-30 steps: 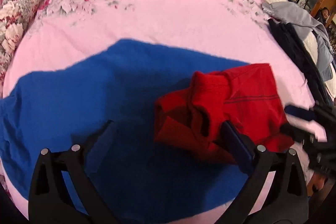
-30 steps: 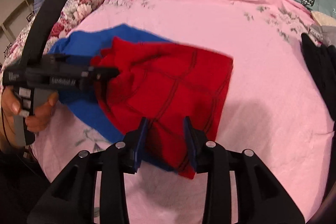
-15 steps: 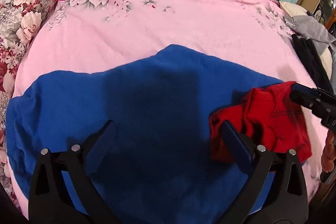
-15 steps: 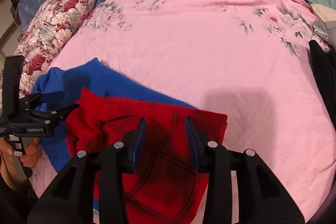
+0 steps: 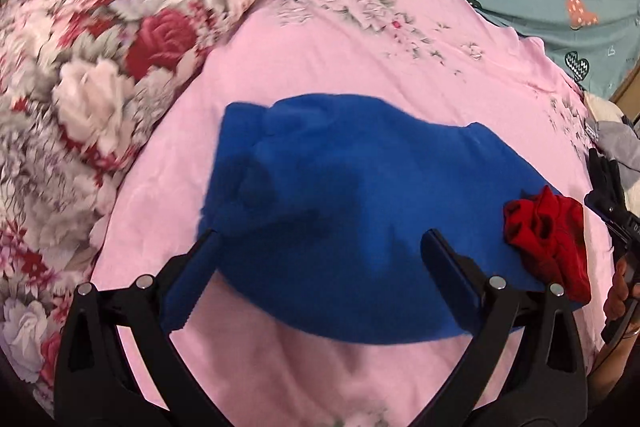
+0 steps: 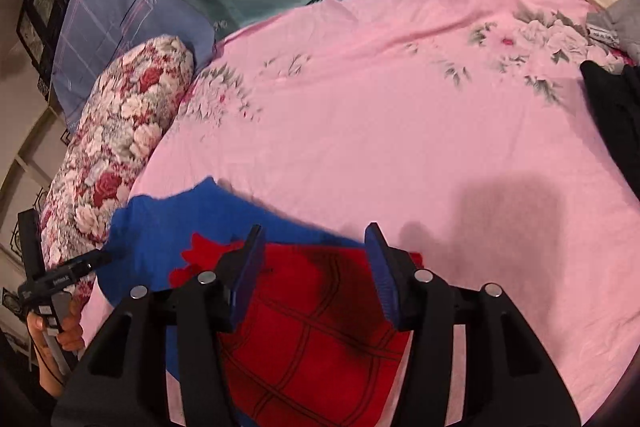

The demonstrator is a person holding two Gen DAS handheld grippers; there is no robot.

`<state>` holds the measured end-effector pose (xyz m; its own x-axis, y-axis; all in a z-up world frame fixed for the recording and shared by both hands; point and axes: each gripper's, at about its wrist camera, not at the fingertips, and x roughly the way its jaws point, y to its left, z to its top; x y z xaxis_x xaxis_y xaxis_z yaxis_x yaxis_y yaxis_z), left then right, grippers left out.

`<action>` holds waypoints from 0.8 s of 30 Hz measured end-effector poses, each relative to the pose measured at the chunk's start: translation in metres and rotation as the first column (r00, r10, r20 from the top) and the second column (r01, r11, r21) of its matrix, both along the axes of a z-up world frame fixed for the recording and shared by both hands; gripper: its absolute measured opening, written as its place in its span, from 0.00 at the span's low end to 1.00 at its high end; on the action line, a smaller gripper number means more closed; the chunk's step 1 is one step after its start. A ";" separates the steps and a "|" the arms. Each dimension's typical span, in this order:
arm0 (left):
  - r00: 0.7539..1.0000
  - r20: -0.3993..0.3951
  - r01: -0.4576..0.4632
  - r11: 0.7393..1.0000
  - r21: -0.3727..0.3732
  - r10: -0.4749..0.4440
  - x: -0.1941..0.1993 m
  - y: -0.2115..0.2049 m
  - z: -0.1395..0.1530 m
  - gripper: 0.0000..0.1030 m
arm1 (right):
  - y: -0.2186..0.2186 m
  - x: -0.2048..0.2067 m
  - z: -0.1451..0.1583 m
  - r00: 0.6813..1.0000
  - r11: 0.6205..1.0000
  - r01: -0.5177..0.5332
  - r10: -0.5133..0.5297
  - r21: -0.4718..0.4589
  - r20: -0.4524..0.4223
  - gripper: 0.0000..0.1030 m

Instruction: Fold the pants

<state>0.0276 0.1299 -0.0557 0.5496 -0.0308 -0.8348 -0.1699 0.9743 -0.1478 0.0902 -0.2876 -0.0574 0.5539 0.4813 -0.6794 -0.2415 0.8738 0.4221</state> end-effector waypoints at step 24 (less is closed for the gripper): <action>0.993 -0.047 -0.109 0.994 0.027 0.111 0.018 0.023 -0.015 0.98 | 0.145 0.026 0.013 0.934 0.917 -0.355 0.356 -0.182 -0.027 0.51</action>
